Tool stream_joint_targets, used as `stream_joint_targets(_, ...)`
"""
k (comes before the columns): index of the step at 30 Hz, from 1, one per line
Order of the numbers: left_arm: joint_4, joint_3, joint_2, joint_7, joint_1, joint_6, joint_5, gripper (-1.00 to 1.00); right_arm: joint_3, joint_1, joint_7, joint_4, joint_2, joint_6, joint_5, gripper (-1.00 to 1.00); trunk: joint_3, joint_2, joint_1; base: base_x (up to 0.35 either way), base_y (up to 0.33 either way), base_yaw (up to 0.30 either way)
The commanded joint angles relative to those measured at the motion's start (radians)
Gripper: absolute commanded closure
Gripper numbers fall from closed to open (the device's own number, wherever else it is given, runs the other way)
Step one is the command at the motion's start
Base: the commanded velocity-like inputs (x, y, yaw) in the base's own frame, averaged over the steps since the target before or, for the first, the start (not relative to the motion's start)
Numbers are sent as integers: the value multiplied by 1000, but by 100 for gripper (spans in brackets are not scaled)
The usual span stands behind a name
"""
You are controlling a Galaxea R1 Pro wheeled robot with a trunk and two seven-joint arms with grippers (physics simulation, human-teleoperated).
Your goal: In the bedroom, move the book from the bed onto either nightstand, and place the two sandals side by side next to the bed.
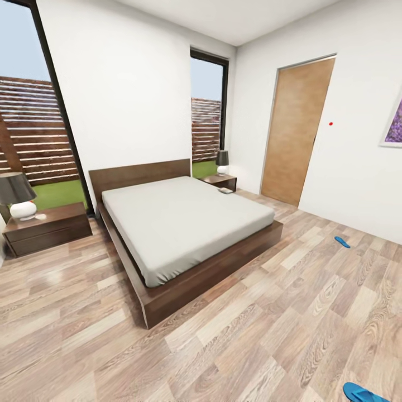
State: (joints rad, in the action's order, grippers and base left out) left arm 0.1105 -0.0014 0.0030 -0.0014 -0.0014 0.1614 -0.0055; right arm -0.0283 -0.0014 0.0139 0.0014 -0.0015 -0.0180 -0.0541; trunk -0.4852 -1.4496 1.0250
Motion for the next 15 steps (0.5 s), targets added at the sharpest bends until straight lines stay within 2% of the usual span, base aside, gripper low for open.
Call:
stream_joint_targets(1, 0, 0, 0, 0, 0, 3, -1, -100, -2, 0, 1, 0, 0, -2, -6, -100, -2, 0, 0, 0, 0, 0)
stream_joint_targets(15, 0, 0, -2, 0, 0, 3, -1, -100, -1, 0, 1, 0, -1, -3, -4, -100, -20, 0, 0, 0, 0, 0)
